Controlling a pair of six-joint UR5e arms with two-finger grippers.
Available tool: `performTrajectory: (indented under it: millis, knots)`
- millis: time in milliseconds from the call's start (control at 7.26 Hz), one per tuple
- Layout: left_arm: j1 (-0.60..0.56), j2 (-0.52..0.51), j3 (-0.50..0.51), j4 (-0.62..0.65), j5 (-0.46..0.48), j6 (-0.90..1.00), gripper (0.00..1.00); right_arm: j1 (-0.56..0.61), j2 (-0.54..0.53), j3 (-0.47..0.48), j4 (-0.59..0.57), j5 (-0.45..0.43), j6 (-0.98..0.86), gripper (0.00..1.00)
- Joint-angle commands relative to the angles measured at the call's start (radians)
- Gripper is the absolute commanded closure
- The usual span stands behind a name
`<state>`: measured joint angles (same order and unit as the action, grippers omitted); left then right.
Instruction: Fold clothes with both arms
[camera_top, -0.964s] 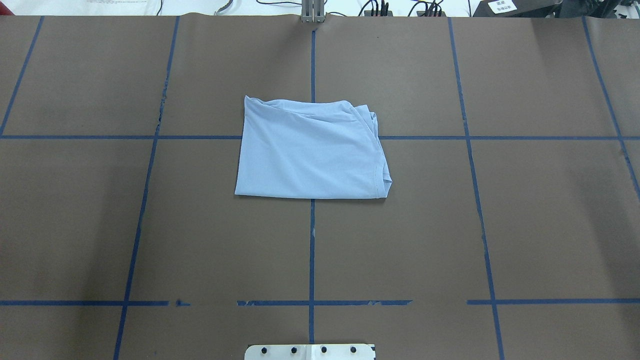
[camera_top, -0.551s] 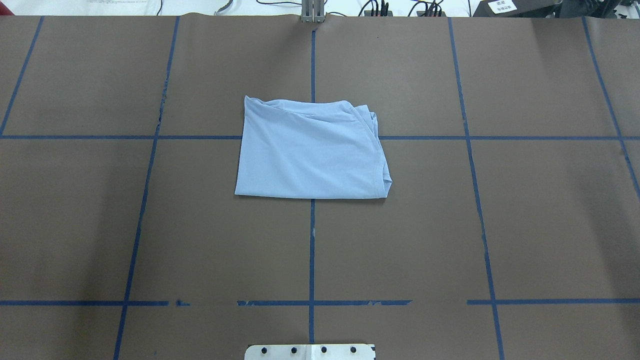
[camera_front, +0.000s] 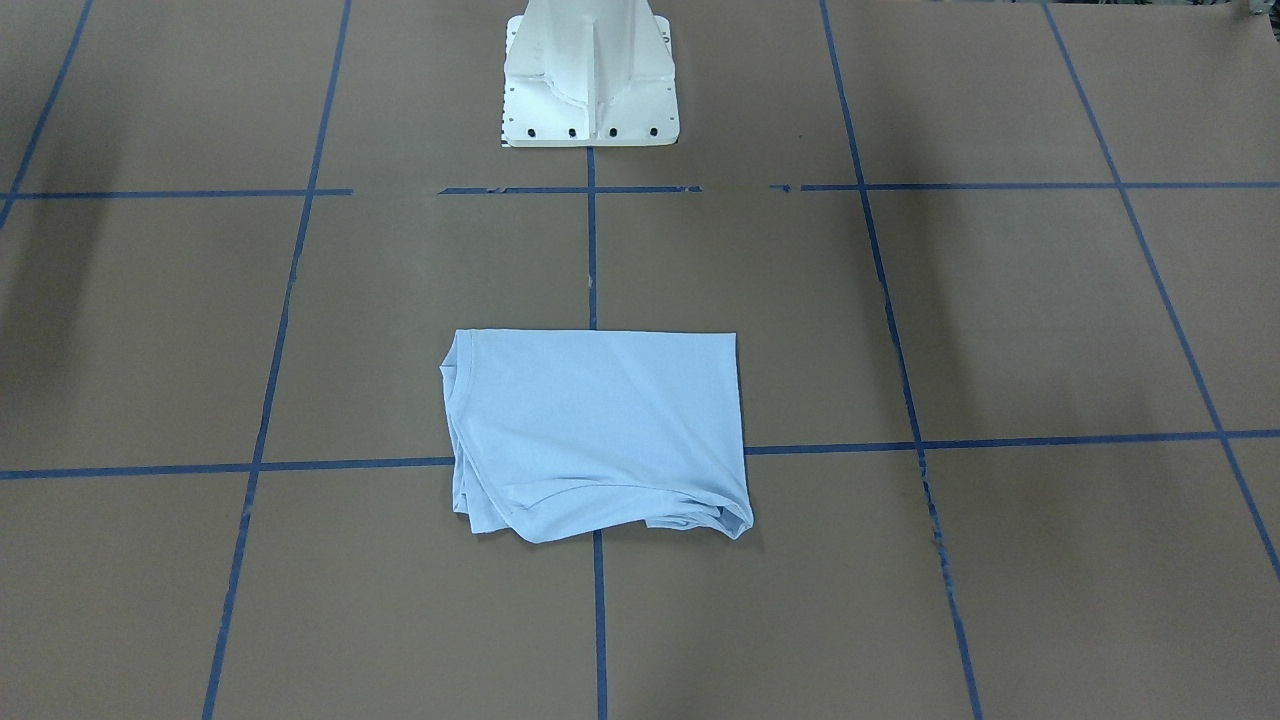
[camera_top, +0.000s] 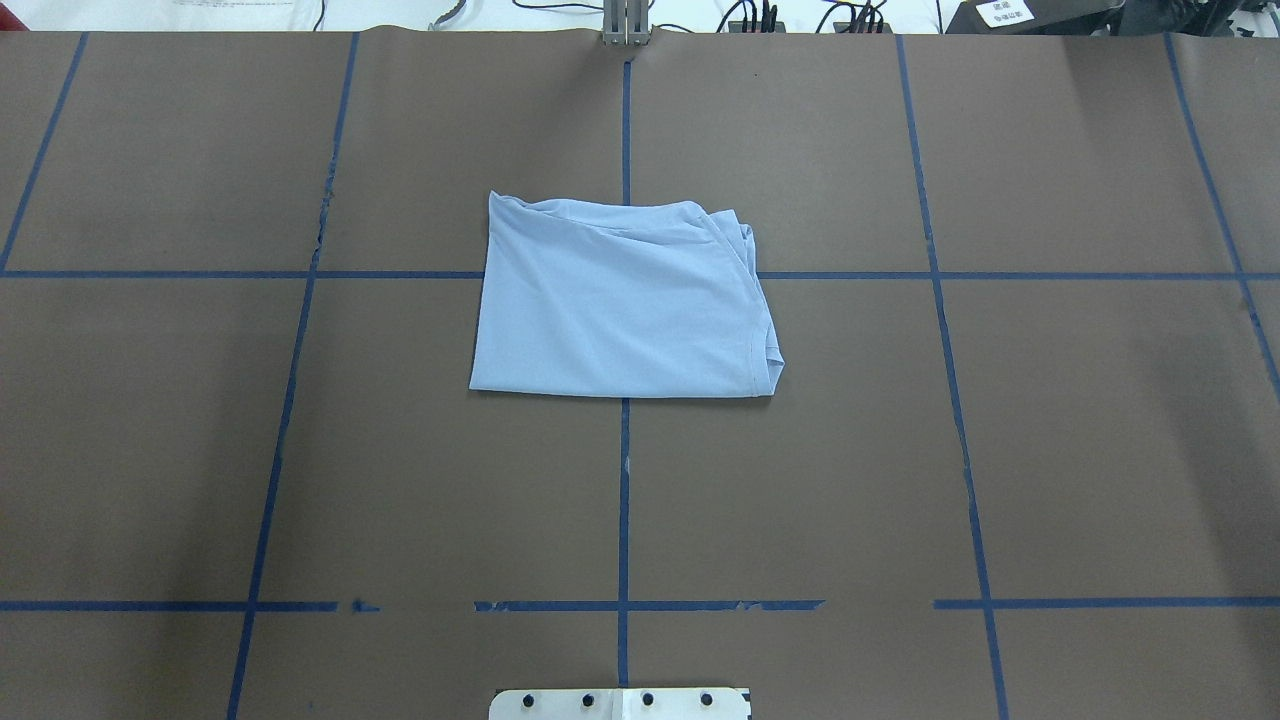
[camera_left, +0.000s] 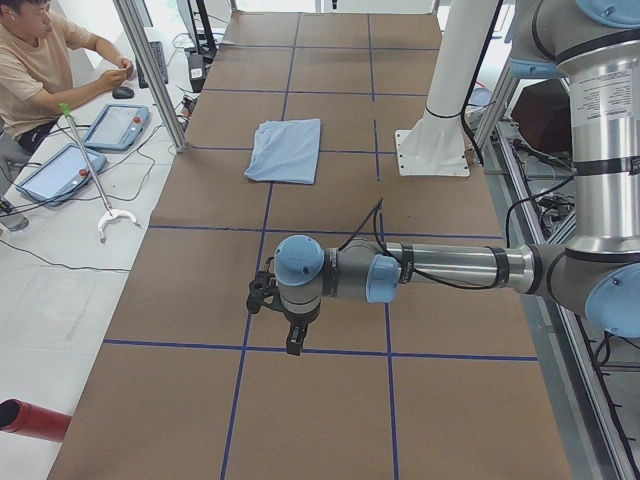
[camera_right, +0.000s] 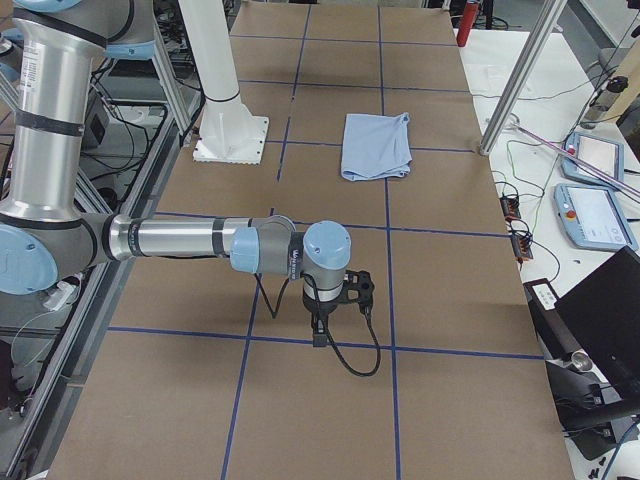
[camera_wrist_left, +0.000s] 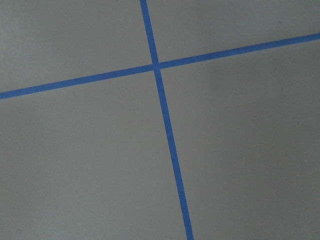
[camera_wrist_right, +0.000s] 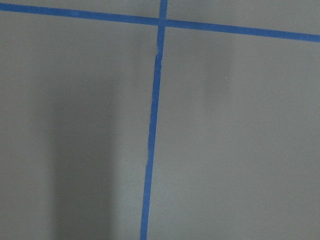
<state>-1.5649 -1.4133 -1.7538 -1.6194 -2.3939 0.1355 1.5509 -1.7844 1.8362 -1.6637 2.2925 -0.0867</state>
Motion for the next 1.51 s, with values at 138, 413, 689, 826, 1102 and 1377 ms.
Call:
performTrajectory:
  millis: [138, 413, 689, 826, 1102, 1377]
  knots:
    - [0.0, -0.01, -0.003, -0.005, -0.001, -0.004, 0.0, 0.0, 0.0, 0.002, 0.001, 0.004, -0.002, 0.0]
    - [0.0, -0.009, -0.003, -0.031, -0.001, -0.002, 0.0, 0.0, 0.0, 0.003, 0.016, 0.004, -0.001, 0.0]
    - [0.0, -0.003, -0.003, -0.031, -0.001, -0.004, 0.0, 0.0, 0.0, 0.009, 0.016, 0.004, 0.002, 0.0]
    - [0.0, 0.0, -0.003, -0.031, -0.001, -0.002, 0.0, 0.002, 0.002, 0.012, 0.016, 0.004, 0.002, 0.0]
    - [0.0, 0.005, -0.003, -0.031, -0.001, -0.004, 0.0, 0.0, 0.002, 0.026, 0.016, 0.005, 0.008, 0.0]
    - [-0.001, 0.008, -0.001, -0.031, -0.001, -0.004, 0.0, 0.0, 0.002, 0.029, 0.016, 0.005, 0.01, 0.0]
